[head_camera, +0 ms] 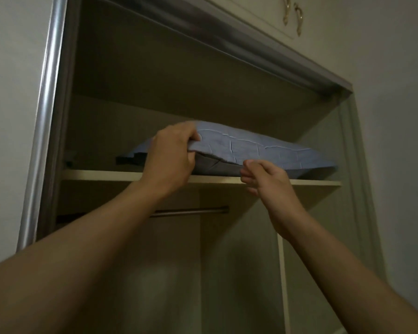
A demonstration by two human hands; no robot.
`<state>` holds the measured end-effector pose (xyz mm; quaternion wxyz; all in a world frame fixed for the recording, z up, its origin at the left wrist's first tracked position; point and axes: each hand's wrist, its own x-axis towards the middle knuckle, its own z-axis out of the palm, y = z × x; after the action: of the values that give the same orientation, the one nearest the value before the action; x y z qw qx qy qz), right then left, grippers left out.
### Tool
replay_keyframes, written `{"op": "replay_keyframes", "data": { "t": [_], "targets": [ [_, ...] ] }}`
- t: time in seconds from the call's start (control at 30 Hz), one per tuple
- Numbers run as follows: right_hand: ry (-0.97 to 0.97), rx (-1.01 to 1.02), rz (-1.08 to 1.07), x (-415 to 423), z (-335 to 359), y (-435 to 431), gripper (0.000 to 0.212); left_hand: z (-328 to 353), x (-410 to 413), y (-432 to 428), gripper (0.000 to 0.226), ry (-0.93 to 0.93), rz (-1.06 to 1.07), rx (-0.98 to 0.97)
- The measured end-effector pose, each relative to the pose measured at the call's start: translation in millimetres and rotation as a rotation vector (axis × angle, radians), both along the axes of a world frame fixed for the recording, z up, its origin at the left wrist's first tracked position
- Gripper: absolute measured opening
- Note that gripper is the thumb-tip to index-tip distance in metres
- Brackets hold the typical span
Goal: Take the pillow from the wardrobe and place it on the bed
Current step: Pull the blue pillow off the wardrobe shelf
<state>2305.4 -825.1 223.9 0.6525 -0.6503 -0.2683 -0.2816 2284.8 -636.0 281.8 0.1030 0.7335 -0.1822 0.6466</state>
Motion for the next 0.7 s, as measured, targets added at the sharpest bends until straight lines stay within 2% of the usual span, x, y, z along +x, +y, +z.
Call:
{"op": "replay_keyframes", "data": {
  "t": [0.07, 0.13, 0.27, 0.33, 0.43, 0.57, 0.7],
  "targets": [
    [0.057, 0.01, 0.033, -0.8, 10.7, 1.6, 0.024, -5.9, -6.2, -3.0, 0.023, 0.013, -0.033, 0.034],
    [0.129, 0.06, 0.071, -1.3, 18.2, 0.6, 0.033, -16.0, -9.7, -4.5, 0.016, 0.025, -0.033, 0.098],
    [0.217, 0.087, 0.068, -3.2, 17.5, 5.4, 0.033, -39.0, -18.5, -0.2, 0.013, 0.008, -0.05, 0.156],
    [0.263, 0.069, 0.088, -4.2, 14.8, 11.6, 0.045, -48.4, -22.6, -1.4, 0.014, -0.001, -0.071, 0.173],
    [0.316, 0.041, 0.146, -6.0, 11.7, 16.7, 0.061, -65.5, -26.7, -10.5, 0.004, -0.071, -0.105, 0.303],
    [0.351, 0.071, 0.222, -13.9, 15.8, 17.5, 0.052, -80.9, -32.1, -26.2, 0.01, -0.162, -0.202, 0.396],
    [0.415, 0.282, 0.327, -19.0, 25.8, 15.7, 0.055, -86.2, -39.8, -42.3, 0.008, -0.232, -0.246, 0.464]
  ]
}}
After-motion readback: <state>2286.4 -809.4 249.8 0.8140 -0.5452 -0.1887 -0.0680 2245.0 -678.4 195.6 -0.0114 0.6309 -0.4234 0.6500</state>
